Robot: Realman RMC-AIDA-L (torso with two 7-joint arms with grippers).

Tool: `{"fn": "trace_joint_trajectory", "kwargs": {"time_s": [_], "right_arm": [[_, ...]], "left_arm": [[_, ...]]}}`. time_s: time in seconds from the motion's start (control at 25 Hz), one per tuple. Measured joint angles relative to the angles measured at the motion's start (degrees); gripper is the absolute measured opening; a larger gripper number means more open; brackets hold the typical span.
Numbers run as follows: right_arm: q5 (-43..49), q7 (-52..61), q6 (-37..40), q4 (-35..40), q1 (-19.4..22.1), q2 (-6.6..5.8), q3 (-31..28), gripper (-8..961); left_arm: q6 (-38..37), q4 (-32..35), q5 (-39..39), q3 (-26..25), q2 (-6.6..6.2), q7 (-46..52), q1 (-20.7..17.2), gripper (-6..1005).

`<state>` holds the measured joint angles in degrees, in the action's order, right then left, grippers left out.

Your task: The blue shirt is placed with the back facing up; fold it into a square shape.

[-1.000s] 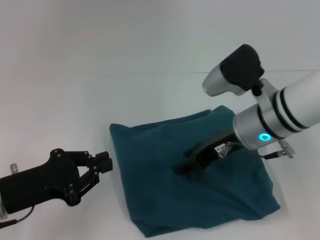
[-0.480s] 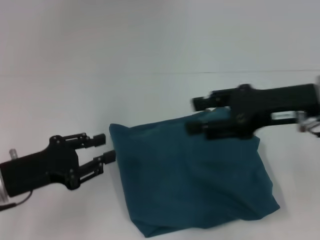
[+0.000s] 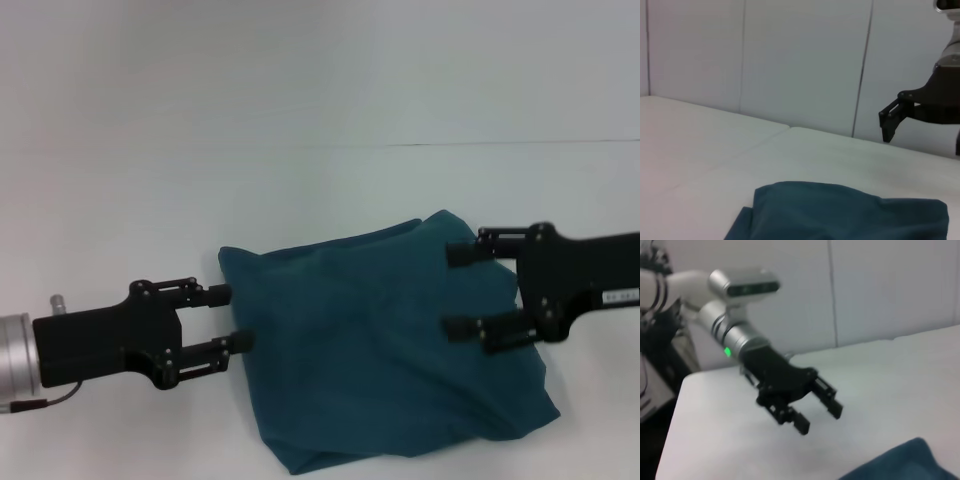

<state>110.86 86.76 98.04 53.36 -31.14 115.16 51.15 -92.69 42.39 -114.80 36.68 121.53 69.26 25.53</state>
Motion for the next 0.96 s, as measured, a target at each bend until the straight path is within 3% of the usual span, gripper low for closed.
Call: {"fn": "trace_joint_trajectory", "kwargs": {"time_s": [0.08, 0.44, 0.64, 0.96], "right_arm": [[1.21, -2.21, 0.08, -0.17, 0.35, 0.34, 0.32, 922], [3.88, -15.6, -0.52, -6.53, 0.96, 1.35, -1.58, 931], [3.79, -21.9, -0.48, -9.77, 1.69, 1.26, -4.99, 931], [3.62, -23.05, -0.18, -10.62, 3.53, 1.34, -8.87, 931]], "left_arm": [[0.05, -0.05, -0.04, 0.19, 0.07, -0.78, 0.06, 614], [1.7, -0.55, 1.11, -0.47, 0.29, -7.48, 0.55, 615], [2.2, -0.96, 2.48, -0.56, 0.29, -8.69, 0.69, 615], [2.37, -1.0, 2.78, -1.01, 0.64, -9.91, -0.54, 615]]}}
